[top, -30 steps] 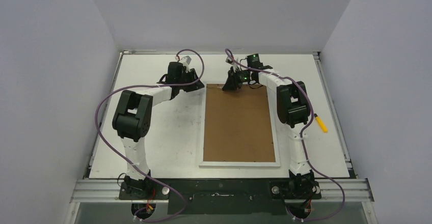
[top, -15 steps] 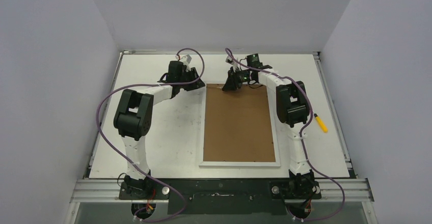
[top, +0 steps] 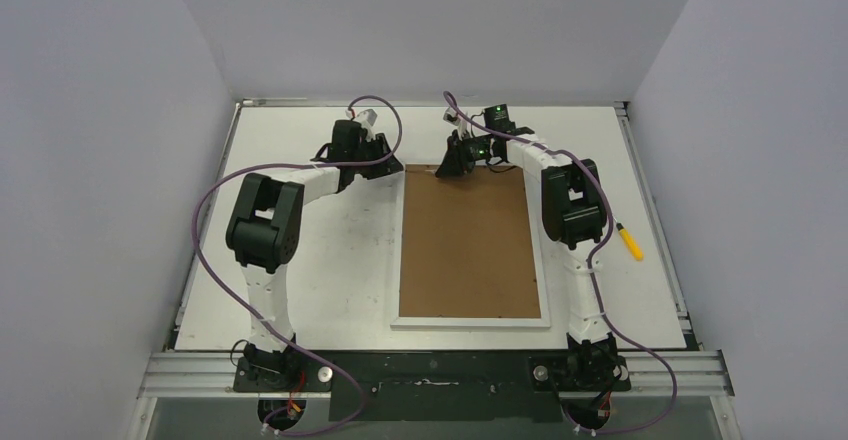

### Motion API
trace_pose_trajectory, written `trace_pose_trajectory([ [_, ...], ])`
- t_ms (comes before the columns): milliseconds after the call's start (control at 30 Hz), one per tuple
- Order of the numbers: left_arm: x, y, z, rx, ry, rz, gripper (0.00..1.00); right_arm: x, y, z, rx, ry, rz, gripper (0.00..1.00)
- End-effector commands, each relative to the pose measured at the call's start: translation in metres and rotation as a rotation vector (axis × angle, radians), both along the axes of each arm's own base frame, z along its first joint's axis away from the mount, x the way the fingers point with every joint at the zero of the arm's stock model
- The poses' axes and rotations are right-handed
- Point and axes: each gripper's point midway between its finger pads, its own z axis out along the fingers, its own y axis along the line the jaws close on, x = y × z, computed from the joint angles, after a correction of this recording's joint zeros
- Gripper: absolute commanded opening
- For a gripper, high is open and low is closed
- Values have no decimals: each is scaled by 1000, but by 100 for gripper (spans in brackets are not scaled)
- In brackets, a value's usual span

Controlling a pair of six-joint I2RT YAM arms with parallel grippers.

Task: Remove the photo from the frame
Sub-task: Release the photo frame item from the photo frame.

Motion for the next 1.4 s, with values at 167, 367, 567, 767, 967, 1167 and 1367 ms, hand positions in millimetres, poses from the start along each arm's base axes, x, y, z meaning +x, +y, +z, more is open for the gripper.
trace_pose_trajectory([
  [167,17,-6,13,-32,-39,-16,31,10,8,6,38,-34,20,5],
  [367,20,-9,5,-42,-22,-25,25,7,12,7,45,-23,38,5],
  [567,22,-10,3,-42,-19,-23,31,4,7,8,29,-17,60,5],
  [767,27,-15,6,-60,-29,-32,45,-1,6,4,12,9,90,5],
  [967,29,-21,1,-71,-12,-41,42,4,7,3,15,4,71,5],
  [1167,30,-20,-1,-72,-11,-42,42,9,3,2,0,12,38,5],
  [1367,31,-21,-3,-73,-7,-45,43,16,4,-2,1,49,-14,5],
])
